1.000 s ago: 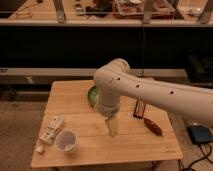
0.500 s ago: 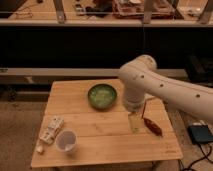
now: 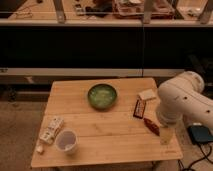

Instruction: Place the pepper in the ceramic cup

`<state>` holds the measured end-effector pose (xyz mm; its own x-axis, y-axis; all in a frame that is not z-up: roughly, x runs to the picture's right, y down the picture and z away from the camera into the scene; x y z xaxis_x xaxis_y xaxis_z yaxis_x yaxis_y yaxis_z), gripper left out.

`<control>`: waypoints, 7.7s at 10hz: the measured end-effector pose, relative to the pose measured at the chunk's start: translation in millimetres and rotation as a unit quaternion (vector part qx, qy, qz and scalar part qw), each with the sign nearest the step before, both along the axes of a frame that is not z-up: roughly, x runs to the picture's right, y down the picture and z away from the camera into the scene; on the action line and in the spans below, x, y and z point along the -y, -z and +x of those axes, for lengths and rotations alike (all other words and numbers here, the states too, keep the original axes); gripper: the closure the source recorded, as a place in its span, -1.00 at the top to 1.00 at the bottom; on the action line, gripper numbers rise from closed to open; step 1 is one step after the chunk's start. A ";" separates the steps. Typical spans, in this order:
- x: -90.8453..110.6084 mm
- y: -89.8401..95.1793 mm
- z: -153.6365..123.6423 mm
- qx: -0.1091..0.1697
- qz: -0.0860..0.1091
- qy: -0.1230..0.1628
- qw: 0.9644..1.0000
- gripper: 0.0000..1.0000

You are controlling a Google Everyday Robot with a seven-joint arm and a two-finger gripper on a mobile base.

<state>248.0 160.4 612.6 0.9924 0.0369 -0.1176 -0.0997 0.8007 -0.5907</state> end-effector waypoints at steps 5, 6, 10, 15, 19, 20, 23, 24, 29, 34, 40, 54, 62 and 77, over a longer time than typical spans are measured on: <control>-1.2 -1.4 -1.0 0.002 -0.001 -0.002 1.000 0.60; -7.0 -7.8 -1.1 0.004 -0.008 -0.007 1.000 0.60; -55.9 -81.7 15.7 0.017 -0.034 -0.088 0.995 0.60; -48.5 -139.7 43.1 0.046 -0.012 -0.136 0.990 0.60; -46.5 -145.7 46.7 0.050 -0.010 -0.147 0.988 0.60; -46.6 -145.8 46.4 0.050 -0.010 -0.147 0.988 0.60; -48.2 -146.2 43.6 0.052 -0.013 -0.135 0.989 0.60; -49.3 -147.0 40.1 0.054 -0.017 -0.127 0.990 0.60; -30.7 -168.1 30.5 0.046 0.006 -0.136 0.990 0.60; -27.1 -186.5 33.9 0.049 0.012 -0.149 0.988 0.60; -37.7 -204.1 37.1 0.049 0.004 -0.152 0.987 0.60; -67.2 -217.5 51.9 -0.003 0.001 -0.171 0.985 0.60; -73.6 -219.3 45.7 0.006 -0.002 -0.174 0.985 -0.61; -3.6 -150.6 -48.9 0.118 0.037 -0.022 0.992 -1.00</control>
